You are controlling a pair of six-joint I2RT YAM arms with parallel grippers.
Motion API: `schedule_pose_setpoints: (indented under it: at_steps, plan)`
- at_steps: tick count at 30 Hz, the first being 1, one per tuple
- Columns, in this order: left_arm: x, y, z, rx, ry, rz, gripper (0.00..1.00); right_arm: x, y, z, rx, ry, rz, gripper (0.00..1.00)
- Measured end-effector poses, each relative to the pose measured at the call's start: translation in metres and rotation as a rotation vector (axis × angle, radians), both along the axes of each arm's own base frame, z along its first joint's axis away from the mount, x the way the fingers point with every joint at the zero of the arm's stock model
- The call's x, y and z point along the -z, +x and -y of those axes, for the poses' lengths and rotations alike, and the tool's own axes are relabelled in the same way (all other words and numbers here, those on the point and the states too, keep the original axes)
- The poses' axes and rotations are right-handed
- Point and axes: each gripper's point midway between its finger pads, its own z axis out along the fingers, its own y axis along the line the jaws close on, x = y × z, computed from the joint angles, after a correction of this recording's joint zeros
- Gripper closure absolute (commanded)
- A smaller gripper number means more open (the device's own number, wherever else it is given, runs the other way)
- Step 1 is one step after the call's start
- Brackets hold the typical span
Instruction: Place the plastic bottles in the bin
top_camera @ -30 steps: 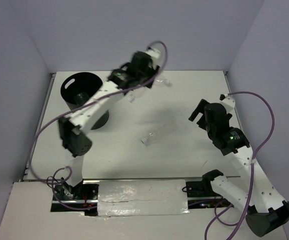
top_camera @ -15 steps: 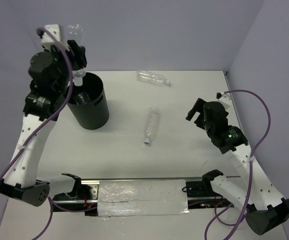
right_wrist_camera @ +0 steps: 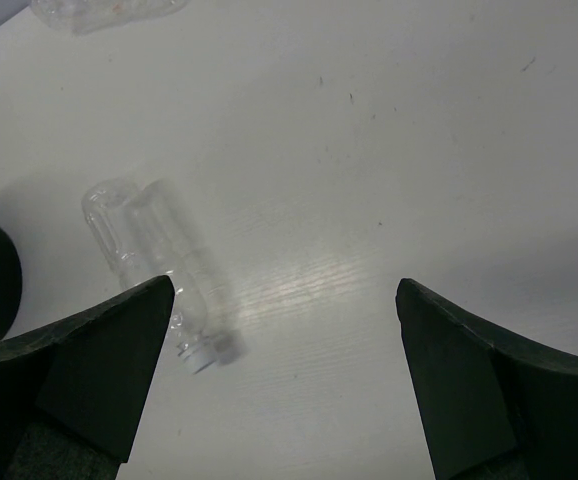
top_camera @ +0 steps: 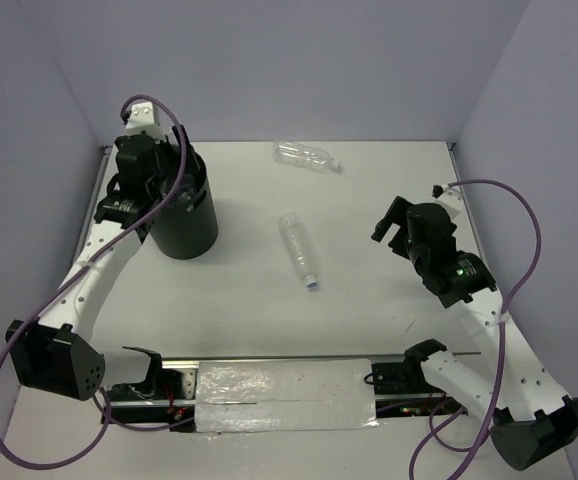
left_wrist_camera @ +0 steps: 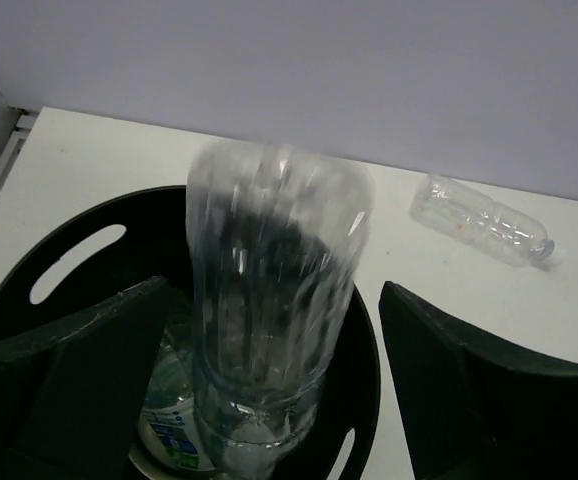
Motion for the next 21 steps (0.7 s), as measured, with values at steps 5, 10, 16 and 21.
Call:
schedule_pose_setpoints:
  at_steps: [5, 10, 16, 21]
  plan:
    - [-0.014, -0.009, -0.005, -0.015, -0.025, 0.037, 0.01, 0.002, 0.001, -0.001, -0.004, 0.000, -0.008, 0.00]
    - [-0.042, -0.016, 0.002, 0.030, -0.034, 0.070, 0.01, 0.006, 0.003, -0.003, -0.009, -0.003, -0.024, 0.00]
    - [-0.096, -0.013, 0.067, 0.207, -0.055, 0.101, 0.01, 0.005, 0.004, -0.004, -0.008, -0.001, -0.019, 0.00]
    - [-0.061, -0.004, 0.190, 0.406, -0.061, -0.094, 0.01, 0.005, 0.004, -0.002, -0.002, -0.004, -0.016, 0.00]
